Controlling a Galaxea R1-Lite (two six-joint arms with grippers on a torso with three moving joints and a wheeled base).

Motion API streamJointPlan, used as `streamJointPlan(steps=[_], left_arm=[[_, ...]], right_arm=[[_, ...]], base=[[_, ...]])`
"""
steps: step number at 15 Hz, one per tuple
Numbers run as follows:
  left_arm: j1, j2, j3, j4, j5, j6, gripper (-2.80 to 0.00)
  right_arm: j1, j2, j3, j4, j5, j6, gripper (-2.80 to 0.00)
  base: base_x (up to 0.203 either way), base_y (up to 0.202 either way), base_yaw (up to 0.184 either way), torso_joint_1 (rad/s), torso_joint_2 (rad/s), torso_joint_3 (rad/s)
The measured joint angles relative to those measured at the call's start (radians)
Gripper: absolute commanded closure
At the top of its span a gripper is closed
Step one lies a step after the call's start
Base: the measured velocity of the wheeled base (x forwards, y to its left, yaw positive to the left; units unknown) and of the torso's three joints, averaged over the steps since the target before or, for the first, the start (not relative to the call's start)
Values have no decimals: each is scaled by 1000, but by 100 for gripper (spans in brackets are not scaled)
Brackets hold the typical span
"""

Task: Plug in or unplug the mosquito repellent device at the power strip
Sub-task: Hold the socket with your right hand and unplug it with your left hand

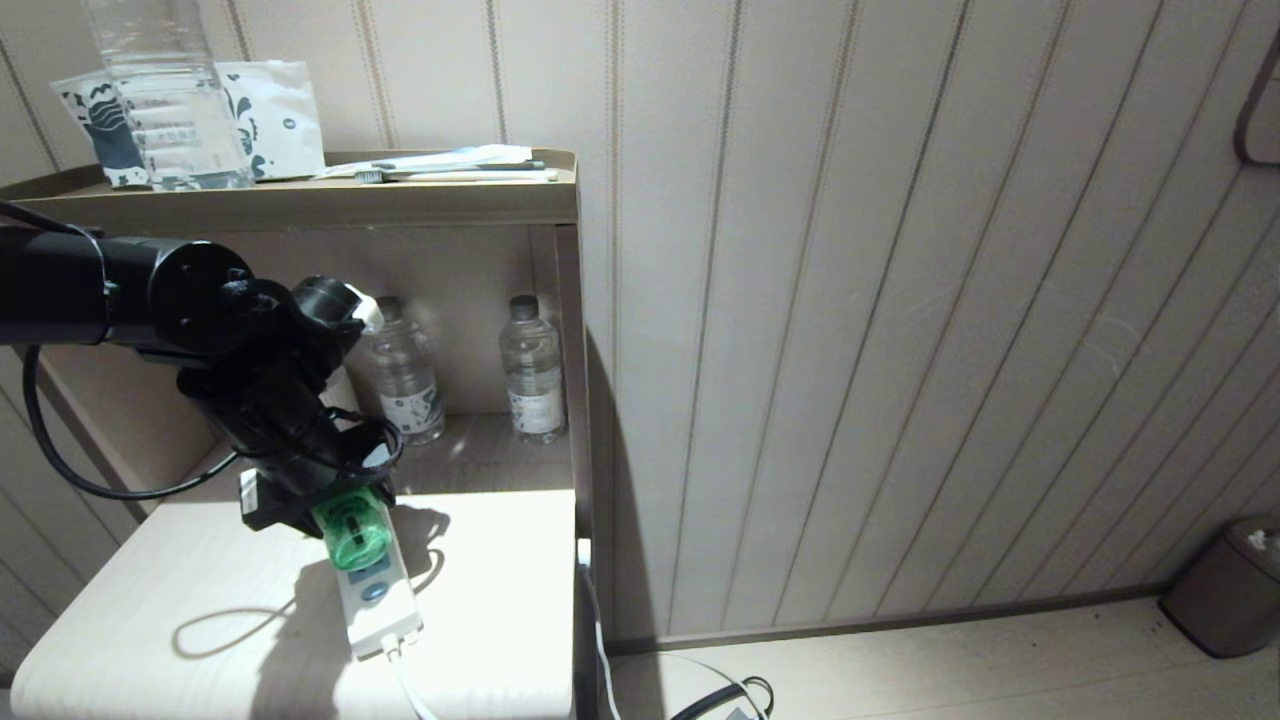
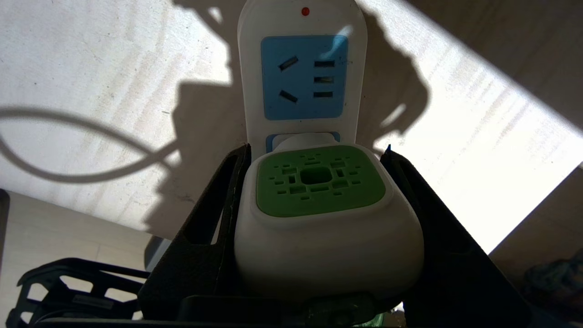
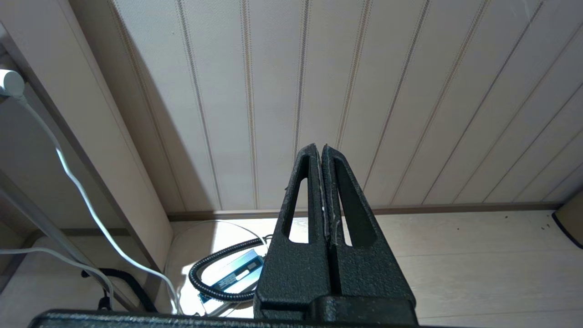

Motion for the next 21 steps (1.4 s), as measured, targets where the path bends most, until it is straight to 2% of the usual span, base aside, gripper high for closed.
streamJointPlan(steps=[9, 11, 14, 17, 19, 21], left_arm=[[2, 10, -18, 6, -6, 4, 0], [5, 13, -20, 3, -6, 4, 0], [12, 25, -40, 4, -7, 5, 0], [12, 31, -57, 7, -9, 5, 0], [4, 33, -68, 7, -14, 6, 0], [-17, 35, -81, 7, -21, 3, 0]], right_arm=[[0, 0, -6, 8, 1, 1, 0], [0, 4, -40, 32, 17, 0, 0], [0, 56, -279, 121, 60, 4, 0], [10, 231, -530, 186, 107, 31, 0], [16, 386, -653, 206, 204, 52, 0], [22, 527, -721, 214, 314, 62, 0]], base=[[0, 0, 0, 0, 0, 0], [0, 0, 0, 0, 0, 0], [0, 0, 0, 0, 0, 0], [0, 0, 0, 0, 0, 0], [0, 0, 0, 0, 0, 0], [0, 0, 0, 0, 0, 0]])
